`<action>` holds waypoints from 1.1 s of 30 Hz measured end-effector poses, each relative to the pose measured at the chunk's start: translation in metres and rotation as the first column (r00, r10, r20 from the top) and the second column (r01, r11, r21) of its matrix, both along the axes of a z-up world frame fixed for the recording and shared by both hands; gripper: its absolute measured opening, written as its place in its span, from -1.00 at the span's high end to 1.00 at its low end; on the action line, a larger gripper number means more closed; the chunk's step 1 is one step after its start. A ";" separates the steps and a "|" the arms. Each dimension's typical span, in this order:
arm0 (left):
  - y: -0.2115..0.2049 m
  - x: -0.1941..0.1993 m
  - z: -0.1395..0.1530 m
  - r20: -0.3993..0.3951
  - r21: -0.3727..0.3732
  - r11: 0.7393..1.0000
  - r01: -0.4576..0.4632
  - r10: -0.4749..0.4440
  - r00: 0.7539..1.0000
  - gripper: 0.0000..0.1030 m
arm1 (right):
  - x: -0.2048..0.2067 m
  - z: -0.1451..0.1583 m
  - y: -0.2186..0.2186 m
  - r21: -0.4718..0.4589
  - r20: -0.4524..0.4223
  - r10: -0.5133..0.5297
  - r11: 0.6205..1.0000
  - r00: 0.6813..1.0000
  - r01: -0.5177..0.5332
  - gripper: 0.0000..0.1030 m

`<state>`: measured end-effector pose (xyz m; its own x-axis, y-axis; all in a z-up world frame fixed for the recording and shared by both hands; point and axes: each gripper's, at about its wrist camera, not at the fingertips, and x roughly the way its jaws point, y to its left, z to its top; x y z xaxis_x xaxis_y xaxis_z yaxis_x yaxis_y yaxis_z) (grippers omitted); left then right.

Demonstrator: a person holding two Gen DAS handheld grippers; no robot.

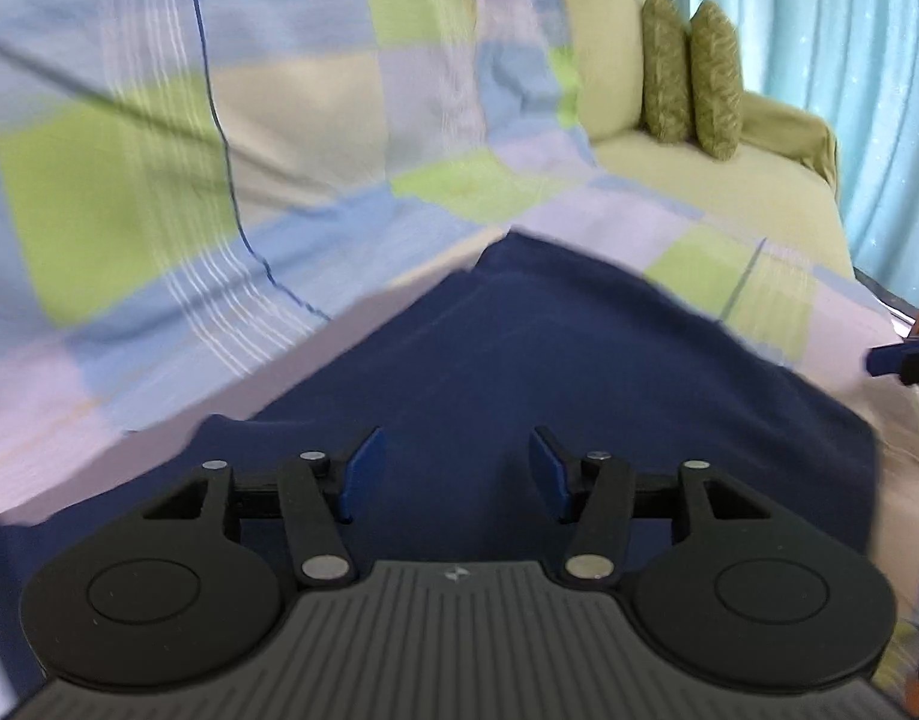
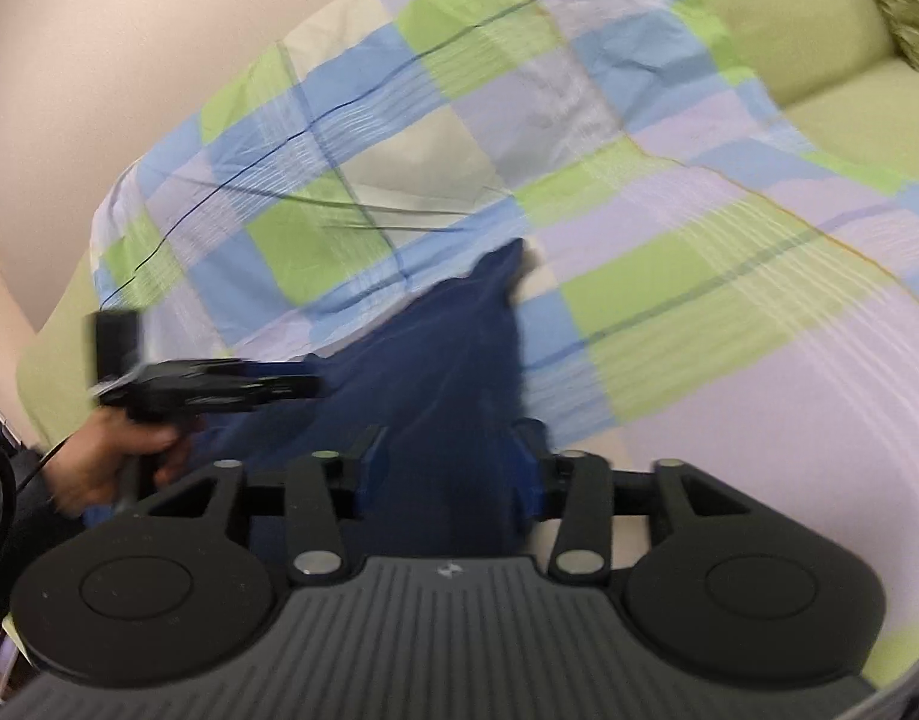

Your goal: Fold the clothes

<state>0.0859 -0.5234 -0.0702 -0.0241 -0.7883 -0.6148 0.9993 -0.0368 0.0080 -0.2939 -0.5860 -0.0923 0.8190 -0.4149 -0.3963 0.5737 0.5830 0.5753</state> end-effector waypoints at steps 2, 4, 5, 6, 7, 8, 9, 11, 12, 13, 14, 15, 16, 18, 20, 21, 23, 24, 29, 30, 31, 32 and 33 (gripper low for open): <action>0.039 -0.029 0.005 -0.023 -0.049 0.999 -0.005 0.004 1.000 -0.31 | -0.005 -0.005 -0.003 0.026 -0.012 0.032 0.999 0.999 -0.032 -0.08; 0.066 -0.060 0.003 0.019 -0.099 0.995 -0.007 0.009 1.000 -0.35 | -0.004 -0.008 -0.006 0.037 -0.018 0.074 0.997 0.997 -0.074 -0.11; 0.076 -0.079 -0.001 0.063 -0.112 0.994 0.006 0.001 0.998 -0.35 | -0.001 -0.009 -0.007 0.033 -0.043 0.092 0.995 0.995 -0.091 -0.11; 0.083 -0.100 -0.006 0.118 -0.120 0.993 0.024 -0.010 0.993 -0.35 | -0.001 -0.009 -0.007 0.020 -0.059 0.100 0.995 0.993 -0.099 -0.11; 0.086 -0.115 -0.010 0.143 -0.122 0.992 0.038 -0.021 0.989 -0.35 | 0.002 -0.006 -0.003 -0.022 -0.095 0.115 0.993 0.989 -0.118 -0.11; 0.087 -0.128 -0.014 0.157 -0.123 0.991 0.051 -0.031 0.987 -0.35 | 0.006 -0.003 0.001 -0.070 -0.136 0.131 0.987 0.982 -0.141 -0.11; 0.087 -0.137 -0.016 0.168 -0.123 0.991 0.057 -0.036 0.985 -0.36 | 0.007 -0.002 0.003 -0.081 -0.141 0.137 0.985 0.980 -0.150 -0.11; 0.075 -0.158 -0.022 0.213 -0.110 0.989 0.098 -0.073 0.974 -0.35 | 0.004 0.001 0.003 -0.077 -0.118 0.143 0.985 0.983 -0.153 -0.12; 0.071 -0.165 -0.023 0.229 -0.107 0.987 0.117 -0.090 0.969 -0.35 | 0.001 0.003 0.003 -0.069 -0.096 0.144 0.986 0.985 -0.151 -0.13; 0.065 -0.170 -0.020 0.241 -0.114 0.982 0.148 -0.117 0.963 -0.36 | -0.001 0.005 0.001 -0.065 -0.085 0.142 0.987 0.986 -0.148 -0.14; 0.061 -0.171 -0.019 0.245 -0.119 0.979 0.163 -0.130 0.961 -0.37 | -0.003 0.007 -0.001 -0.061 -0.077 0.140 0.987 0.987 -0.145 -0.17; 0.054 -0.164 -0.014 0.244 -0.121 0.979 0.165 -0.132 0.961 -0.37 | -0.005 0.008 -0.004 -0.036 -0.062 0.144 0.989 0.988 -0.147 -0.27; 0.045 -0.154 -0.006 0.243 -0.121 0.979 0.167 -0.133 0.961 -0.37 | -0.008 0.008 -0.007 -0.005 -0.045 0.149 0.989 0.988 -0.150 -0.31; 0.020 -0.124 0.006 0.235 -0.103 0.983 0.153 -0.125 0.964 -0.37 | -0.010 0.004 -0.008 0.067 -0.003 0.145 0.987 0.989 -0.145 -0.32; -0.006 -0.091 0.016 0.236 -0.071 0.988 0.134 -0.114 0.965 -0.37 | -0.010 -0.004 -0.002 0.128 0.046 0.145 0.980 0.988 -0.150 -0.32; -0.016 -0.082 0.019 0.243 -0.058 0.990 0.129 -0.112 0.964 -0.37 | -0.007 -0.008 0.003 0.141 0.061 0.148 0.978 0.987 -0.156 -0.32; -0.048 -0.050 0.024 0.261 -0.015 0.992 0.124 -0.116 0.958 -0.37 | 0.000 -0.009 0.016 0.069 0.045 0.127 0.989 0.991 -0.130 -0.32; -0.058 -0.040 0.025 0.263 -0.010 0.993 0.121 -0.114 0.958 -0.37 | 0.005 -0.007 0.017 0.034 0.048 0.108 0.993 0.993 -0.110 -0.32; -0.136 0.013 0.006 0.238 0.076 0.979 0.189 -0.201 0.950 -0.37 | 0.037 -0.003 -0.009 -0.028 0.054 0.077 0.997 0.996 -0.075 -0.32; -0.146 0.019 0.001 0.229 0.094 0.976 0.196 -0.213 0.950 -0.37 | 0.045 -0.003 -0.020 -0.039 0.034 0.078 0.996 0.996 -0.077 -0.32; -0.160 0.026 -0.007 0.215 0.117 0.970 0.213 -0.234 0.948 -0.37 | 0.051 -0.003 -0.030 -0.052 0.015 0.077 0.996 0.997 -0.076 -0.32; -0.175 0.032 -0.017 0.199 0.142 0.962 0.234 -0.260 0.945 -0.37 | 0.055 -0.003 -0.040 -0.059 0.007 0.075 0.995 0.997 -0.075 -0.32; -0.189 0.039 -0.026 0.182 0.166 0.952 0.255 -0.284 0.941 -0.37 | 0.058 -0.004 -0.050 -0.060 0.000 0.068 0.996 0.998 -0.068 -0.32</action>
